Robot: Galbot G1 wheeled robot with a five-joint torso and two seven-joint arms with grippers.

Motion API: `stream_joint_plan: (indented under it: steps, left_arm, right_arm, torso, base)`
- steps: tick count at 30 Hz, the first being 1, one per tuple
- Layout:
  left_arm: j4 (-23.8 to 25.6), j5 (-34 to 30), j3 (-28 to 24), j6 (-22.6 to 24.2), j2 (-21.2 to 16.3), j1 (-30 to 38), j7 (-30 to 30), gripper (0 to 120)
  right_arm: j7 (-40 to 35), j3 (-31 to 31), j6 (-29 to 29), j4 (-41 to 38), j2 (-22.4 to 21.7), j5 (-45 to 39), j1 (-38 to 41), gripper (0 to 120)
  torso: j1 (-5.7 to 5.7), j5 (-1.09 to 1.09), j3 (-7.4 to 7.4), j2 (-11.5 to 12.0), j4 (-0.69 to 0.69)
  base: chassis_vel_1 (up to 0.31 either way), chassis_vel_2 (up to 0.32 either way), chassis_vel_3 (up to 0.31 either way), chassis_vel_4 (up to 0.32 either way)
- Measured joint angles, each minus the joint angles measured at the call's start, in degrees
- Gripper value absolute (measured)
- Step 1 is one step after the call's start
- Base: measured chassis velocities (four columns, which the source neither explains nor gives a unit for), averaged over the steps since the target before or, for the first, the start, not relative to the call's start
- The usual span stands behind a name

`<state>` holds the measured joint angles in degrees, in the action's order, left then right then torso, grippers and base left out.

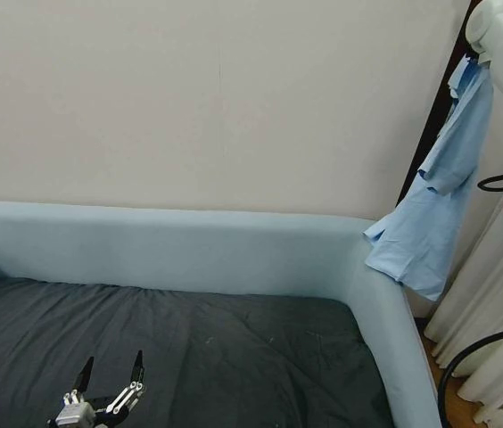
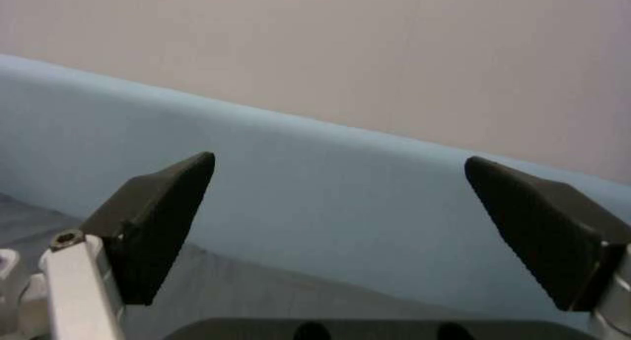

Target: Pick up the clothes from the sofa and hang them on the clothes hanger.

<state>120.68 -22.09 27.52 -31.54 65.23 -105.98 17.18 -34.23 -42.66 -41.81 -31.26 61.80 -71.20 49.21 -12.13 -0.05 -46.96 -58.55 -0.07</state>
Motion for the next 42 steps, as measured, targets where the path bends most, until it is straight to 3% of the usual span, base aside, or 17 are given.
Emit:
stream_joint_plan:
  steps: [6, 9, 14, 20, 24, 26, 30, 31, 34, 38, 42]
  left_arm:
    - [0.3, 0.5, -0.5, -0.1, 0.9, -0.7, -0.1, 100]
    - [0.4, 0.6, -0.6, -0.1, 0.9, -0.8, -0.1, 100]
    - [0.4, 1.1, -0.7, -0.1, 1.1, -0.9, -0.1, 100]
    - [0.5, 1.5, -0.8, -0.1, 1.5, -1.0, 0.1, 100]
    - [0.5, 2.5, -0.4, -0.1, 2.2, -0.8, 0.6, 100]
    - [0.5, 2.7, -0.4, -0.1, 2.3, -0.8, 0.8, 100]
    - [0.4, 2.9, -0.4, -0.1, 3.6, -0.6, 0.9, 100]
    - [0.4, 2.9, -0.4, -0.1, 3.6, -0.6, 0.9, 100]
    - [0.7, 3.1, -0.9, -0.1, 4.5, -0.8, 0.6, 100]
    - [0.6, 3.6, -1.1, -0.2, 5.0, -0.7, 0.4, 100]
    - [0.0, 4.0, -1.6, -1.3, 6.2, -0.3, -0.4, 100]
  right_arm:
    - [-0.7, 0.5, 0.0, -2.2, -1.3, -0.8, -1.3, 11]
    - [-0.6, 0.4, 0.0, -3.9, -2.4, -0.9, -1.7, 19]
    - [-0.6, 0.2, 0.0, -10.8, -6.3, -1.9, -3.3, 42]
    - [-1.4, 0.8, 1.0, -17.6, -9.9, -1.5, -4.6, 57]
    - [-3.5, 3.7, 5.8, -34.3, -17.0, -2.2, -7.9, 77]
    - [-3.2, 4.5, 7.9, -38.2, -18.8, -2.3, -9.0, 83]
    - [2.1, 9.2, 18.8, -53.5, -25.1, -1.7, -17.9, 98]
    - [2.1, 9.2, 18.8, -53.5, -25.1, -1.7, -17.9, 98]
    - [5.6, 12.9, 27.0, -63.9, -28.5, -1.1, -27.5, 100]
    - [6.4, 16.3, 30.2, -69.9, -29.7, 0.1, -34.3, 100]
    - [5.2, 22.6, 34.2, -80.3, -31.2, 3.4, -53.5, 100]
  torso:
    - [0.00, 0.02, 0.00, 0.0, -0.01]
    - [0.00, 0.02, 0.00, 0.0, -0.01]
    - [0.00, 0.03, 0.00, 0.0, 0.00]
    - [-0.01, 0.02, 0.00, 0.0, 0.01]
    - [0.00, 0.03, 0.00, 0.0, -0.01]
    - [0.00, 0.01, 0.00, 0.0, 0.02]
    - [0.00, 0.06, 0.00, 0.0, 0.00]
    - [0.00, 0.06, 0.00, 0.0, 0.00]
    - [0.00, 0.02, 0.00, 0.0, 0.01]
    - [0.00, 0.03, 0.00, 0.0, 0.01]
    - [0.00, 0.03, 0.00, 0.0, 0.01]
  base:
    - [0.000, 0.000, 0.000, 0.000]
    - [0.000, 0.000, 0.000, 0.000]
    - [0.000, 0.000, 0.000, 0.000]
    - [0.000, 0.000, 0.000, 0.000]
    - [0.000, 0.000, 0.000, 0.000]
    - [0.000, 0.000, 0.000, 0.000]
    - [0.000, 0.000, 0.000, 0.000]
    - [0.000, 0.000, 0.000, 0.000]
    - [0.000, 0.000, 0.000, 0.000]
    - [0.000, 0.000, 0.000, 0.000]
    - [0.000, 0.000, 0.000, 0.000]
